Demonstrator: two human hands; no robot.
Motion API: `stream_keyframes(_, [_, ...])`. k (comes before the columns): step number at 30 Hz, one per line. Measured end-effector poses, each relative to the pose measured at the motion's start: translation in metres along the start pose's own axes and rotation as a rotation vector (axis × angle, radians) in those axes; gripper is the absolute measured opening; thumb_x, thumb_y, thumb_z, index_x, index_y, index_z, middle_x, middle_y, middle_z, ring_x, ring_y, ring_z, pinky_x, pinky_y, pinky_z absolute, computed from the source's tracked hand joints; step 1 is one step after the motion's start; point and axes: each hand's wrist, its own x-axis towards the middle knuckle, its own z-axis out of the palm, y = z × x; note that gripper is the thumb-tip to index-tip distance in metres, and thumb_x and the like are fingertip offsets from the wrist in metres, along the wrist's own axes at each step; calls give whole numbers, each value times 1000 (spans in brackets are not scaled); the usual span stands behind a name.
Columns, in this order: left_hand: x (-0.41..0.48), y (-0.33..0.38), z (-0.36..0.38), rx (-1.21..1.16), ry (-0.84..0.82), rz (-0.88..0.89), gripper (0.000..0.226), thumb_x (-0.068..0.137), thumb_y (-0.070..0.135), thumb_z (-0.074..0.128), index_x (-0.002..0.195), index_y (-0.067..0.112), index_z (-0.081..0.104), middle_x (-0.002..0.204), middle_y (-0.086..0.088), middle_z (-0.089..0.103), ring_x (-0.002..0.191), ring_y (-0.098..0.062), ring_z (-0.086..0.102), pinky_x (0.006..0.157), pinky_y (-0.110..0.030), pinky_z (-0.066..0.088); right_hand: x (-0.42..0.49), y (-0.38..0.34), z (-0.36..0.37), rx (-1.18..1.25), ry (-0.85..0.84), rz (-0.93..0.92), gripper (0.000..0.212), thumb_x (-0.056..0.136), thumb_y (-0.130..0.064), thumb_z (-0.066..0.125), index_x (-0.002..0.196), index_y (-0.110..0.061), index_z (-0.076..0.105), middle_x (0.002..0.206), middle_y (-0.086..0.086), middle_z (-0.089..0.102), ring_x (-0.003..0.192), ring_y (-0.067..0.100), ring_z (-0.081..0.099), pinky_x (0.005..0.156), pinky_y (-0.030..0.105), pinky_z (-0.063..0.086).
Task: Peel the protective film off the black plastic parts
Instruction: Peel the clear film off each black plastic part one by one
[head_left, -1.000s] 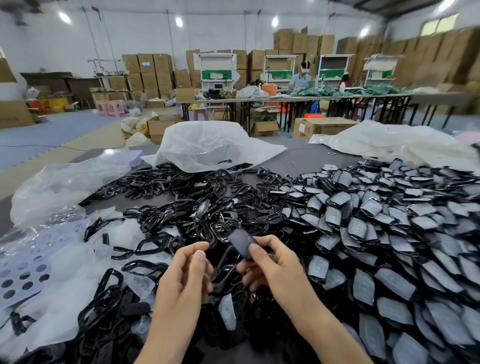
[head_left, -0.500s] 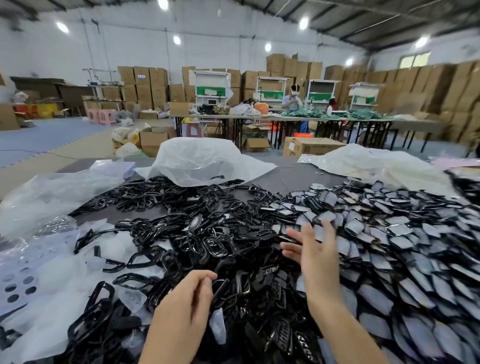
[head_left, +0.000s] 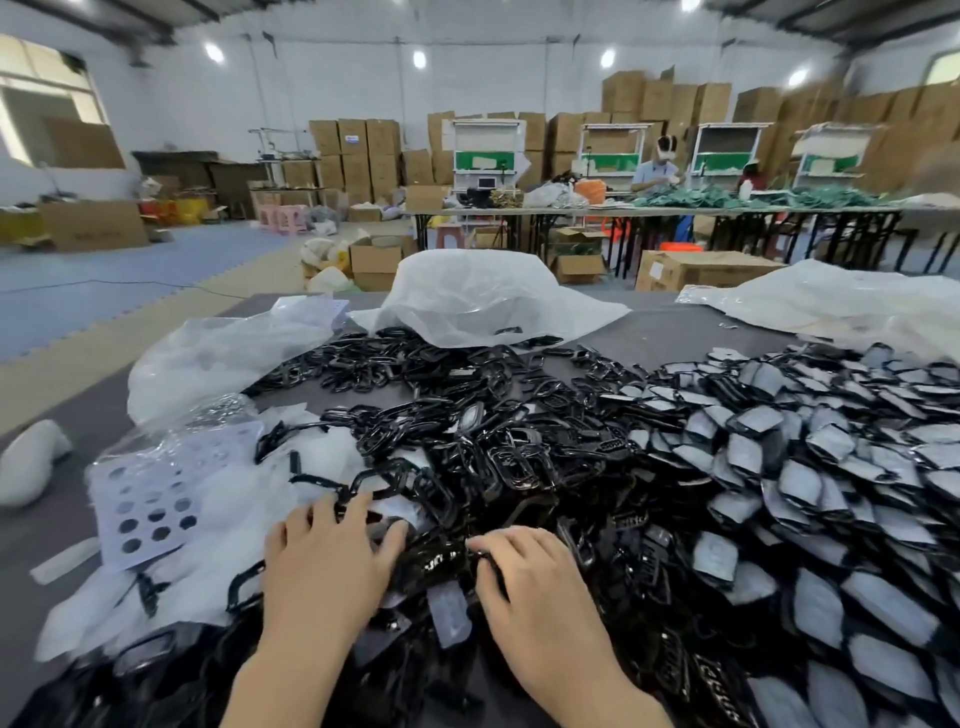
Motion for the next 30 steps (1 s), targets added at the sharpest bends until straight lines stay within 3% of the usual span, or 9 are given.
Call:
stream_keyframes(4, [2, -1, -4, 38, -20, 59, 55, 92, 72, 29, 136, 41, 45, 138, 9, 51, 130, -21, 42, 104, -38, 32, -1, 0, 1, -10, 24, -5, 31, 104, -35, 38, 128, -40, 56, 124, -25, 55, 123, -4, 38, 102, 3, 10])
stream_keyframes(13, [-5, 12, -6, -87, 129, 231, 18, 88, 38, 70, 94, 22, 68, 90, 5, 67, 90, -26, 61, 78, -38, 45, -2, 1, 1, 62, 7, 8, 41, 105, -41, 32, 145, -40, 43, 137, -26, 50, 130, -6, 29, 105, 3, 5])
stream_keyframes(15, [-5, 12, -6, -143, 139, 268, 17, 88, 39, 71, 97, 25, 69, 90, 9, 69, 88, -22, 62, 78, -35, 45, -2, 0, 0, 82, 2, -2, 43, 105, -44, 31, 147, -40, 39, 138, -27, 49, 131, -8, 29, 105, 2, 4])
stream_keyframes(18, [-5, 13, -9, -407, 107, 285, 18, 90, 47, 64, 103, 36, 67, 92, 21, 65, 93, -10, 60, 79, -27, 44, -3, 0, -1, 184, 24, 14, 47, 103, -52, 29, 149, -44, 33, 133, -30, 49, 125, -15, 30, 107, 7, 17])
stream_keyframes(22, [-14, 28, -15, -811, 20, 311, 13, 88, 43, 67, 93, 55, 63, 89, 30, 66, 93, 7, 61, 80, -19, 49, -3, 1, -3, 371, 55, 36, 44, 100, -54, 41, 144, -50, 36, 124, -34, 53, 121, -18, 36, 102, 9, 29])
stream_keyframes(26, [-23, 43, -12, -928, 46, 312, 15, 92, 37, 64, 101, 49, 64, 99, 36, 65, 96, 12, 61, 78, -5, 43, -2, 3, -6, 582, 117, 124, 33, 98, -42, 59, 129, -50, 54, 111, -23, 64, 113, -5, 57, 94, 13, 43])
stream_keyframes(30, [-27, 47, -13, -969, 95, 302, 12, 92, 49, 54, 100, 43, 61, 94, 33, 67, 90, 11, 63, 75, -3, 42, -1, 2, -12, 657, 127, 188, 21, 94, -46, 63, 113, -52, 59, 104, -21, 64, 100, -2, 62, 80, 9, 45])
